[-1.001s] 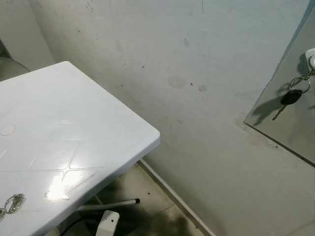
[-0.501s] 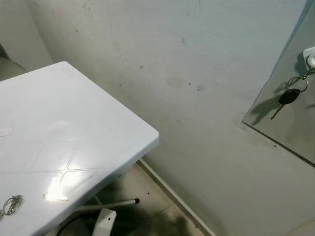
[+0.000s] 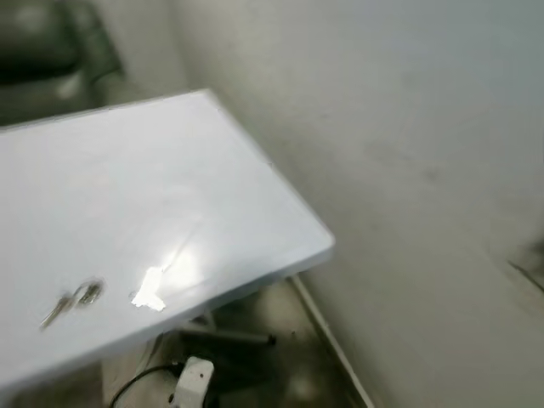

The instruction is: Hang keys on a hook

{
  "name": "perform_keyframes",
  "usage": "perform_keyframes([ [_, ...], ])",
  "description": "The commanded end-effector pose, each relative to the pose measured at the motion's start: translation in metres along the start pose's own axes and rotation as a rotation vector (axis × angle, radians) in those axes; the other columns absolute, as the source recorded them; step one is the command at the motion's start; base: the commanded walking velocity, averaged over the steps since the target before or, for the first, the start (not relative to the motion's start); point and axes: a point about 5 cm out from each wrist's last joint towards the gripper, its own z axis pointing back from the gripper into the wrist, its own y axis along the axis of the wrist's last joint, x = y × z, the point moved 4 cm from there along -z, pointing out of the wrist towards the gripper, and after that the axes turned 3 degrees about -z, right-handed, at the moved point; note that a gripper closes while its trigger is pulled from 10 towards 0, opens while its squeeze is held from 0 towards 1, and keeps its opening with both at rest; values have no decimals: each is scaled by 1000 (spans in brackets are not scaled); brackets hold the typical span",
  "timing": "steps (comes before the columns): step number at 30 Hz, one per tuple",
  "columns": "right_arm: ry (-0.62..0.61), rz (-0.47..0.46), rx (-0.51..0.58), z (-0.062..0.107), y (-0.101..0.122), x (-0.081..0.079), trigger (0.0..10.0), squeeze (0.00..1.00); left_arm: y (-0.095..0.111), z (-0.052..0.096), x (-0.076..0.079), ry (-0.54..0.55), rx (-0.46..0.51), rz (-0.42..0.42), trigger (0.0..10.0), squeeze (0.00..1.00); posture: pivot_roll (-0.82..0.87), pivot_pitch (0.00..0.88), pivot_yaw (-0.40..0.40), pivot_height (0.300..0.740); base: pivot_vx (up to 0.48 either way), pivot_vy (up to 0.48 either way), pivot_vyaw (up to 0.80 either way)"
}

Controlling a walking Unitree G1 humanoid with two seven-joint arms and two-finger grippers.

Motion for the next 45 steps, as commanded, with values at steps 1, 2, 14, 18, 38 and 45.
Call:
perform_keyframes([
  [1,0,1,-43,3,-14,2,10000,0,11,-2,6,-8,31,-7,10000,0,-148,13,12,740,0,0,800],
  [2,1,1,-41,3,-13,2,10000,0,11,-2,5,-7,32,-6,10000,0,-148,13,12,740,0,0,800],
  [14,13,12,-25,2,-8,0,10000,0,10,-2,4,-5,33,9,10000,0,-141,0,2,740,0,0,800],
  [18,16,15,-22,1,-7,0,10000,0,10,-2,4,-5,31,6,10000,0,-138,0,0,740,0,0,800],
  [38,24,-46,-2,1,-2,1,10000,0,12,-2,2,-1,28,10,10000,0,-132,0,-5,740,0,0,440],
  [45,28,-46,-3,1,-2,2,10000,0,14,-3,3,-4,28,17,10000,0,-132,0,-9,740,0,248,0],
])
